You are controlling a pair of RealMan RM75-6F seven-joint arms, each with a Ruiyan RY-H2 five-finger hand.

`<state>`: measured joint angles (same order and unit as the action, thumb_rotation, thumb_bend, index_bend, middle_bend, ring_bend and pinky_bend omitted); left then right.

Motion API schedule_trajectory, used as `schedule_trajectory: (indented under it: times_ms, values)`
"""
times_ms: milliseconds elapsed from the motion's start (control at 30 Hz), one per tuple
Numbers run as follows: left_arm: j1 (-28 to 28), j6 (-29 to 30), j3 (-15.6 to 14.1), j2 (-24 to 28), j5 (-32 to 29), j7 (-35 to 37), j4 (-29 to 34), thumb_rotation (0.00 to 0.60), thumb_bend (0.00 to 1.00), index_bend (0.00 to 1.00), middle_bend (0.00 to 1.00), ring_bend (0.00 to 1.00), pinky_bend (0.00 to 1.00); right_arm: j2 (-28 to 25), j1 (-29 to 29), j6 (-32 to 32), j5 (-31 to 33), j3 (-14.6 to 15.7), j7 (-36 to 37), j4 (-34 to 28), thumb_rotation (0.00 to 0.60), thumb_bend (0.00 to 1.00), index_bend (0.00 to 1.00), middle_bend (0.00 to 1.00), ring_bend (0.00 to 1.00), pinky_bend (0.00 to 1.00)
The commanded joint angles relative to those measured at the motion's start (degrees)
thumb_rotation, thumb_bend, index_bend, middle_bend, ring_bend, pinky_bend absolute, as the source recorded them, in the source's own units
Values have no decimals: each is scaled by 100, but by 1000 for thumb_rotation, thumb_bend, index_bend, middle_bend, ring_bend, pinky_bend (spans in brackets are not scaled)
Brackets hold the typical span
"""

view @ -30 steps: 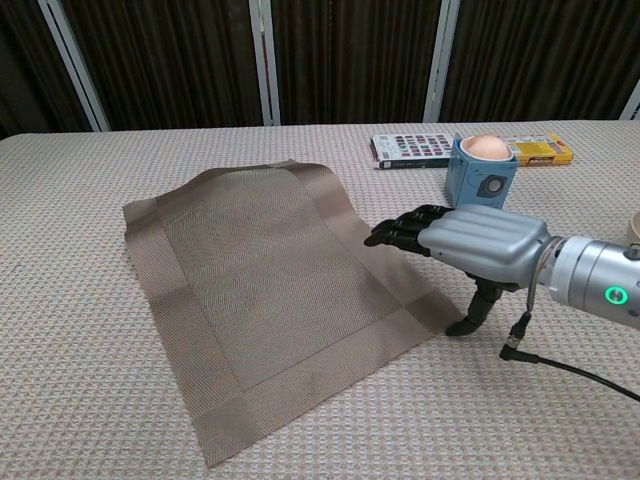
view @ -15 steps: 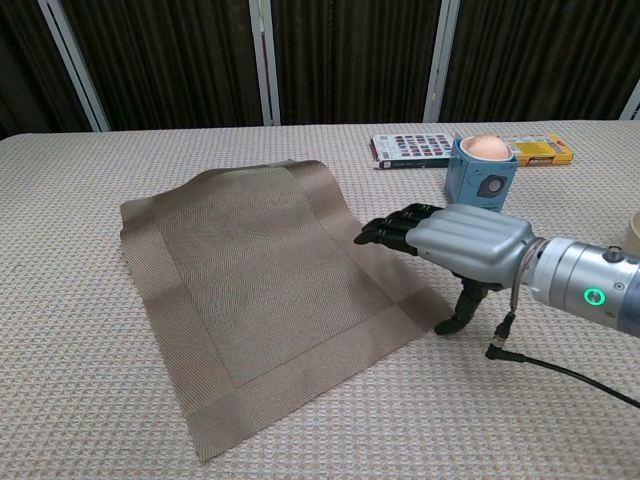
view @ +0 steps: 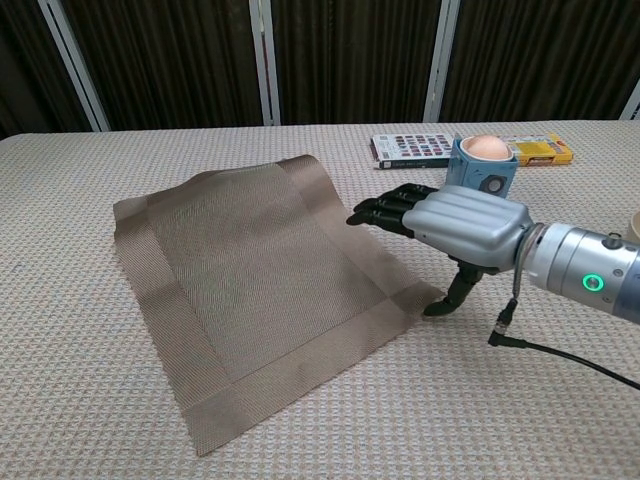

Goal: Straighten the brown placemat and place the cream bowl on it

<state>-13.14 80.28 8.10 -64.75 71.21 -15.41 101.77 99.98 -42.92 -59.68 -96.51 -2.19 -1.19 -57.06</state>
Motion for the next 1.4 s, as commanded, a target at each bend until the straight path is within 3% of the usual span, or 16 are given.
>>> schedule_trajectory:
  times_ms: [33, 367, 700, 1033, 1300, 1400]
  values:
    - [-1, -5, 1, 0, -2, 6, 4, 600, 0, 0, 0, 0, 0, 207, 3, -313, -249, 175, 342, 466, 600, 22, 56, 0, 0, 0]
    - [-3, -22, 0, -4, -18, -2, 9, 600, 0, 0, 0, 0, 0, 847, -67, -730, -541, 407, 884, 1901, 600, 32, 56, 0, 0, 0]
    - [-4, -38, 19, 6, -56, 39, -2, 600, 0, 0, 0, 0, 0, 1249, -108, -1025, -276, 150, 1256, 2429, 600, 254, 57, 0, 0, 0]
    - [-15, -82, 6, 17, -51, 56, 15, 600, 0, 0, 0, 0, 0, 1262, -156, -1119, -278, 202, 1419, 2581, 600, 306, 57, 0, 0, 0]
    - [-12, -79, 9, 23, -59, 55, 19, 600, 0, 0, 0, 0, 0, 1292, -225, -1054, -336, 338, 1421, 2638, 600, 408, 186, 0, 0, 0]
    - [-13, -83, 7, 23, -60, 56, 15, 600, 0, 0, 0, 0, 0, 1316, -242, -1052, -332, 357, 1419, 2645, 600, 459, 296, 2, 0, 0]
